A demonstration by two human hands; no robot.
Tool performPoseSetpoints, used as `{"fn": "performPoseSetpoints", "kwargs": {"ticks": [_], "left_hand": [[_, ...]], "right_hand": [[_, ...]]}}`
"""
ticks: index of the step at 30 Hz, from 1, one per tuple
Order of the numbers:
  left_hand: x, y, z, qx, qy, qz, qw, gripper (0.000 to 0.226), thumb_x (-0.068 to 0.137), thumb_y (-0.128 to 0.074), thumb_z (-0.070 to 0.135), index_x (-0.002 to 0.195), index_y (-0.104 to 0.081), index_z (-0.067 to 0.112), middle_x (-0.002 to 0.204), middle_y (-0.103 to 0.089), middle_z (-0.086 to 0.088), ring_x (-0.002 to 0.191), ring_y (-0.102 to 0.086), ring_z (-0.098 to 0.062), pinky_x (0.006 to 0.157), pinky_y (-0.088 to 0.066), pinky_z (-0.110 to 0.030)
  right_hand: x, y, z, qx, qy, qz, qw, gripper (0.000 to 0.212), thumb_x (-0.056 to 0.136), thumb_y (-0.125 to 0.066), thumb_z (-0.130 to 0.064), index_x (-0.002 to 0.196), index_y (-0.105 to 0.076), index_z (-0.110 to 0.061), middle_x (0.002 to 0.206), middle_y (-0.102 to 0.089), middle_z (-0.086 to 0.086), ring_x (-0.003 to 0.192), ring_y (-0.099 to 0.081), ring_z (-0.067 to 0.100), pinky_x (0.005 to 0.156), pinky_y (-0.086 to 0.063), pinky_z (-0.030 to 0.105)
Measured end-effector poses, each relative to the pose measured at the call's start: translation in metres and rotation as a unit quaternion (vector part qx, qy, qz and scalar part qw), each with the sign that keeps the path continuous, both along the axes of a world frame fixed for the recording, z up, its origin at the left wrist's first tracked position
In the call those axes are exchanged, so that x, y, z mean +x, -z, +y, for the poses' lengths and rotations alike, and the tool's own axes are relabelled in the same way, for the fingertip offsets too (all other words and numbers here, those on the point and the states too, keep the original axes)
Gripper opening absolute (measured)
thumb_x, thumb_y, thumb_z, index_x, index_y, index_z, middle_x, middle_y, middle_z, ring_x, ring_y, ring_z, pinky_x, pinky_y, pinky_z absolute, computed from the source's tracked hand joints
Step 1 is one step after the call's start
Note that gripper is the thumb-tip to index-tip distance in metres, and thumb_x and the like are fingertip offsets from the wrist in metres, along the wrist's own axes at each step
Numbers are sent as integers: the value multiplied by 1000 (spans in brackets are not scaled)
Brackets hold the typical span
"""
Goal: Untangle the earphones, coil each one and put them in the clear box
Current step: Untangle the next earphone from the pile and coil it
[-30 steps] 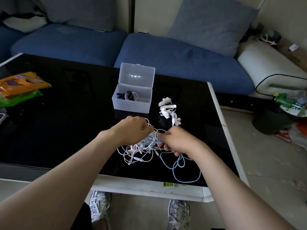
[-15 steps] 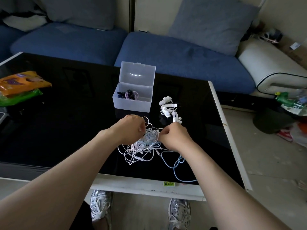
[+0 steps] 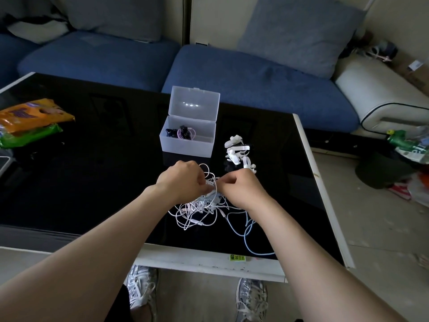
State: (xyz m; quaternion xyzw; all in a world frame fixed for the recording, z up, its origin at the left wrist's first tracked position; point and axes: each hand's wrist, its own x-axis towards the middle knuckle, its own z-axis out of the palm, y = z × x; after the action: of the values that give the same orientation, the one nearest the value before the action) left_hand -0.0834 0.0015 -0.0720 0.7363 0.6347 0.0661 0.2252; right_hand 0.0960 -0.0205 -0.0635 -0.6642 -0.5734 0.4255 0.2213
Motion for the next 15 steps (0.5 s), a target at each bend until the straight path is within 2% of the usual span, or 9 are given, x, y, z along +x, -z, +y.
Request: {"fn": "performPoseSetpoints", "kwargs": {"ticks": [2, 5, 7, 8, 11, 13, 15], "left_hand": [[0, -6, -1, -22, -4, -50, 998, 28, 75, -67, 67, 70, -70, 39, 81, -66, 13, 78, -65, -12, 72, -60, -34], [-1, -18, -2, -68, -36, -171, 982, 24, 86, -75, 47, 67, -73, 33, 72, -66, 11, 69, -59, -7, 60, -46, -22], [-1, -26, -1, -90, -60, -248, 963, 18, 89, -80, 37, 74, -80, 27, 74, -70, 6, 75, -62, -10, 63, -46, -21], [-1, -32, -2, -104, -77, -282, 951, 14, 88, -81, 37, 79, -83, 26, 83, -74, 1, 84, -67, -14, 67, -49, -23], [1, -43, -5, -135, -111, -342, 923, 21, 87, -81, 41, 90, -84, 21, 105, -77, -5, 105, -69, -17, 71, -46, -26], [0, -46, -7, -134, -95, -359, 919, 23, 87, -81, 45, 92, -85, 23, 103, -78, 0, 103, -69, -9, 73, -46, -24], [0, -46, -8, -126, -69, -358, 923, 19, 88, -82, 44, 92, -86, 26, 95, -80, 9, 92, -70, 3, 76, -47, -21]], "right_hand": [[2, -5, 1, 5, -4, 43, 999, 8, 95, -77, -22, 91, -83, -26, 87, -79, -8, 84, -71, 6, 69, -52, 20], [6, -14, 2, 4, 17, 105, 994, 12, 98, -77, -23, 88, -79, -29, 67, -72, -15, 57, -59, 4, 56, -46, 18], [9, -19, 3, -3, 30, 133, 991, 10, 100, -75, -23, 92, -81, -25, 56, -63, -18, 52, -47, 7, 53, -42, 22], [9, -21, 3, 0, 32, 138, 990, 10, 100, -74, -22, 93, -81, -23, 52, -60, -19, 51, -46, 5, 52, -42, 23], [10, -28, 1, 24, 24, 133, 991, 9, 100, -74, -24, 95, -81, -24, 53, -60, -20, 46, -50, -4, 52, -46, 19], [11, -30, 0, 31, 23, 146, 989, 6, 98, -77, -26, 96, -82, -23, 56, -62, -19, 48, -51, -4, 52, -46, 19], [12, -31, 0, 34, 32, 148, 988, 7, 96, -79, -28, 96, -83, -22, 65, -66, -15, 53, -52, -2, 52, -47, 17]]}}
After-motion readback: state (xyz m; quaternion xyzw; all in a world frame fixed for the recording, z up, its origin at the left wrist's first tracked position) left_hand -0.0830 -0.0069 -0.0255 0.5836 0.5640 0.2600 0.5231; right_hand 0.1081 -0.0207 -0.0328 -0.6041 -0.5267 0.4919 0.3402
